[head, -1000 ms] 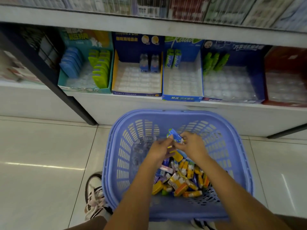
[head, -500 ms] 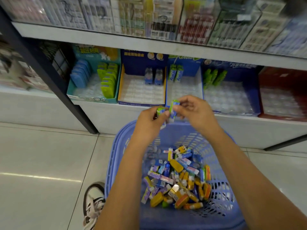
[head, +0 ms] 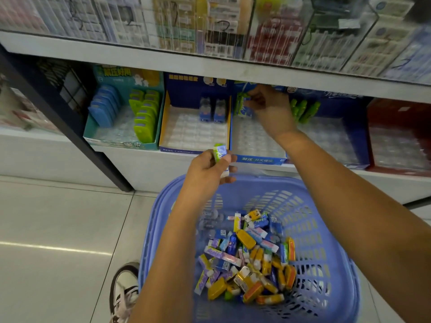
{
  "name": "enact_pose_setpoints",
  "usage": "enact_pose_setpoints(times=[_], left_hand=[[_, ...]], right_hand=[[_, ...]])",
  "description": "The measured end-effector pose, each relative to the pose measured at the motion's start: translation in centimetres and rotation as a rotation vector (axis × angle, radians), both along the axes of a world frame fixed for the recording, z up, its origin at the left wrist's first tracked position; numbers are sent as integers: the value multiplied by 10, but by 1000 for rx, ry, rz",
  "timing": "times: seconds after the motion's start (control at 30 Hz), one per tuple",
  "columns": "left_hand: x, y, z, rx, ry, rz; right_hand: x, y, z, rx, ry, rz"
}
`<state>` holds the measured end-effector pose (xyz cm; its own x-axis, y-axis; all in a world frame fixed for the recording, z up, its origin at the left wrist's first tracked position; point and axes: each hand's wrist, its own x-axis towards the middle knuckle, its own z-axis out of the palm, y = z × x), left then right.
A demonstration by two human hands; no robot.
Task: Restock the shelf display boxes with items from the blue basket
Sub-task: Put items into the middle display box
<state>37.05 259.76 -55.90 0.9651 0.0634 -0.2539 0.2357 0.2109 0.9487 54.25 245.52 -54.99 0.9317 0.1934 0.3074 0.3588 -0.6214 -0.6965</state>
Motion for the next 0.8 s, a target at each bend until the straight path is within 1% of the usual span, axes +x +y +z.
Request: enact_pose_setpoints(times=[0.1, 0.23, 0.33, 0.37, 0.47, 0.53, 0.6, 0.63, 0.67, 0.7, 0.73, 0.77, 0.8], left_hand=[[2, -2, 0, -19, -18, -5], [3, -5, -1, -22, -9, -41], [5, -4, -3, -2, 28, -4], [7, -4, -2, -46, 69, 16], [14, -5, 1, -297, 204, 62], [15, -6, 3, -404, 203, 74], [13, -9, 4, -405, 151, 79], [12, -10, 4, -353, 114, 83], [11, -11, 3, -280, 73, 83], [11, -13, 3, -198, 32, 78], [12, -15, 3, -123, -10, 67], [14, -17, 4, -61, -52, 51], [17, -19, 5, -9, -92, 38]], right_hand=[[3, 3, 0, -40, -7, 65], [2, 5, -3, -23, -14, 64], [5, 4, -5, -31, -2, 74], [5, 4, -6, -62, -11, 77], [6, 4, -10, -262, -95, 46], [3, 4, -10, -340, -114, 43], [-3, 4, -3, -378, -100, 43], [-8, 3, 1, -363, -81, 25], [-15, 1, 6, -301, -45, 13], [-26, -2, 12, -179, 41, 14], [-39, -5, 18, -7, 166, 47], [-54, -10, 23, 152, 297, 115], [-67, -16, 26, 244, 391, 196]])
